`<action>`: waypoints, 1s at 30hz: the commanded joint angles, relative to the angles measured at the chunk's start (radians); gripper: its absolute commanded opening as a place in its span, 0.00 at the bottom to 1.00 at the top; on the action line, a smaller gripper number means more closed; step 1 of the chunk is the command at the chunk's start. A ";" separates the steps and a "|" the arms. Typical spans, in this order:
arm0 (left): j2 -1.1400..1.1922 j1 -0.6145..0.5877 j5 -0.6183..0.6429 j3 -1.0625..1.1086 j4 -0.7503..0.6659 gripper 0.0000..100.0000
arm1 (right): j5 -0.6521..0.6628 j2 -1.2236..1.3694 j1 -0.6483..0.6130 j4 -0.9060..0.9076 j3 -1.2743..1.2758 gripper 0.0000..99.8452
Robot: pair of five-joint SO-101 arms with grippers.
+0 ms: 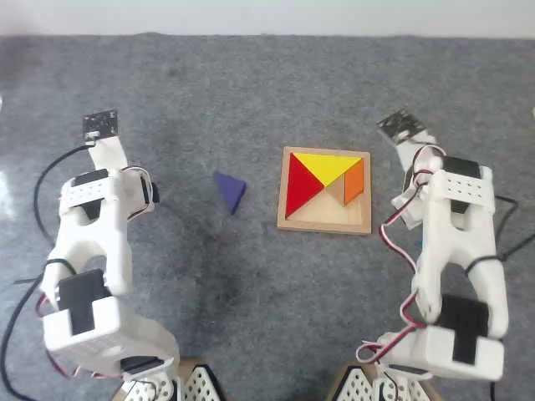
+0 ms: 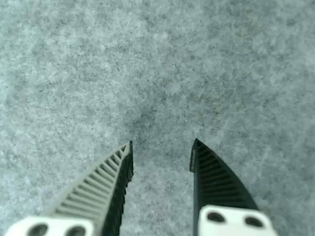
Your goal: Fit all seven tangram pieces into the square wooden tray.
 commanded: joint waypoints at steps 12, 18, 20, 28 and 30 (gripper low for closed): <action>-0.008 0.009 -0.043 -0.002 -0.018 0.19 | 0.147 0.236 0.050 -0.114 -0.075 0.23; -0.008 0.009 -0.043 -0.001 -0.018 0.19 | 0.078 0.242 0.053 -0.120 -0.095 0.00; -0.008 0.009 -0.043 -0.001 -0.018 0.19 | 0.060 0.242 0.053 -0.114 -0.107 0.03; -0.008 0.009 -0.043 -0.001 -0.018 0.19 | 0.054 0.240 0.047 -0.073 -0.115 0.04; -0.008 0.009 -0.043 -0.001 -0.018 0.19 | 0.025 0.225 0.022 0.004 -0.133 0.10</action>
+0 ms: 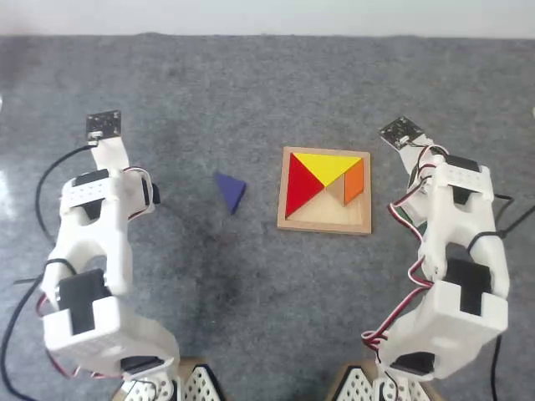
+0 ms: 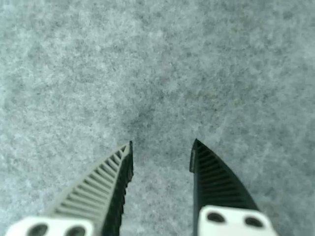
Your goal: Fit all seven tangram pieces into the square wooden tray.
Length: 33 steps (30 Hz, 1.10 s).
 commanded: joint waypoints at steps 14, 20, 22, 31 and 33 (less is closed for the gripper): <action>-0.008 0.008 -0.006 -0.002 -0.018 0.19 | -0.170 -0.131 -0.120 0.171 0.018 0.26; -0.008 0.008 -0.006 -0.002 -0.018 0.19 | -0.164 0.005 -0.058 0.111 -0.074 0.26; -0.008 0.008 -0.006 -0.002 -0.018 0.19 | -0.163 0.051 -0.056 0.119 -0.104 0.26; -0.008 0.008 -0.006 -0.002 -0.018 0.19 | -0.169 0.085 -0.062 0.119 -0.115 0.11; -0.008 0.008 -0.006 -0.002 -0.018 0.19 | -0.170 0.076 -0.058 0.119 -0.115 0.08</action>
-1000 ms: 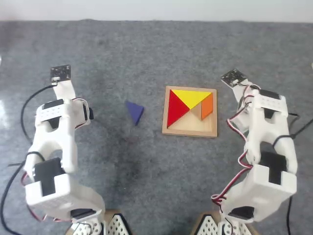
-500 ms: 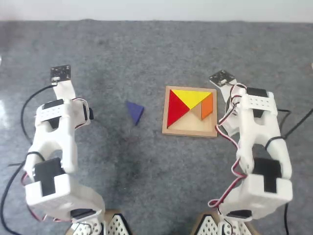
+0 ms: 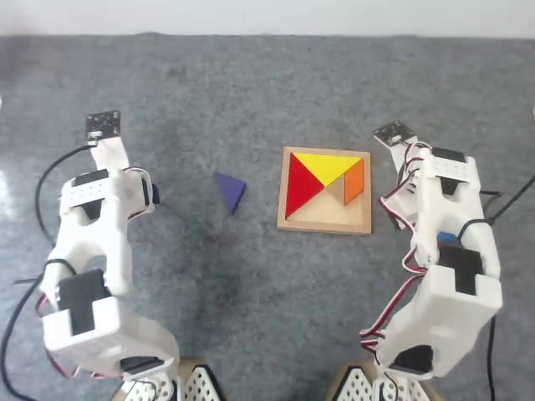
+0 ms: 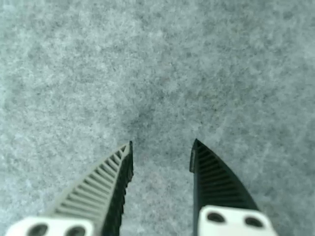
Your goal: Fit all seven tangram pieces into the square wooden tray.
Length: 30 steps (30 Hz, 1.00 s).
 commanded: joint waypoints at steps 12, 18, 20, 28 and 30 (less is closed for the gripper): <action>-0.008 0.008 -0.006 -0.001 -0.018 0.19 | -0.008 -0.070 0.005 0.002 -0.023 0.03; -0.008 0.008 -0.006 -0.001 -0.018 0.19 | -0.106 -0.163 0.012 0.002 -0.051 0.01; -0.008 0.008 -0.006 -0.001 -0.018 0.19 | -0.124 -0.232 -0.001 0.004 -0.051 0.01; -0.008 0.008 -0.008 -0.001 -0.018 0.19 | -0.183 -0.383 -0.294 0.134 -0.052 0.01; -0.008 0.008 -0.009 -0.001 -0.018 0.19 | -0.219 -0.371 -0.375 0.134 -0.052 0.01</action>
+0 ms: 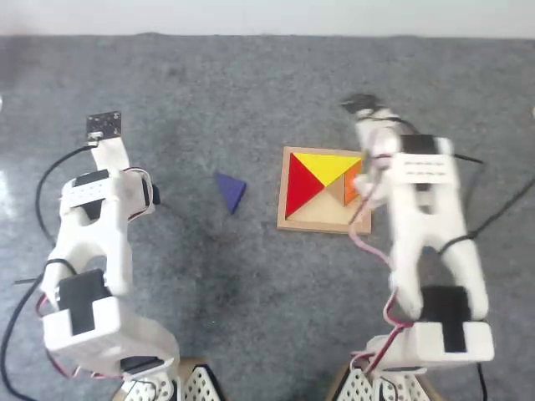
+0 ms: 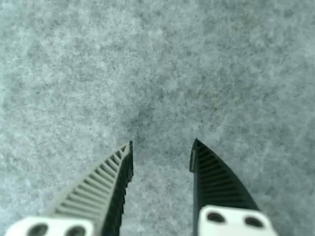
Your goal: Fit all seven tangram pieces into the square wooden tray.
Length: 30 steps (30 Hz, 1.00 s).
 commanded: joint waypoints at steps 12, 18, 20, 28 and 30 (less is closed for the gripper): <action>-0.008 0.008 -0.012 -0.004 -0.018 0.19 | -0.127 0.082 -0.272 -0.061 -0.054 0.10; -0.008 0.008 -0.012 -0.004 -0.018 0.19 | -0.127 0.082 -0.272 -0.061 -0.055 0.19; -0.008 0.008 -0.012 -0.004 -0.018 0.19 | -0.127 0.082 -0.268 -0.059 -0.055 0.19; -0.008 0.008 -0.012 -0.004 -0.018 0.19 | -0.126 0.088 -0.269 -0.068 -0.075 0.19; -0.008 0.008 -0.012 -0.004 -0.018 0.19 | -0.123 0.091 -0.275 -0.068 -0.071 0.19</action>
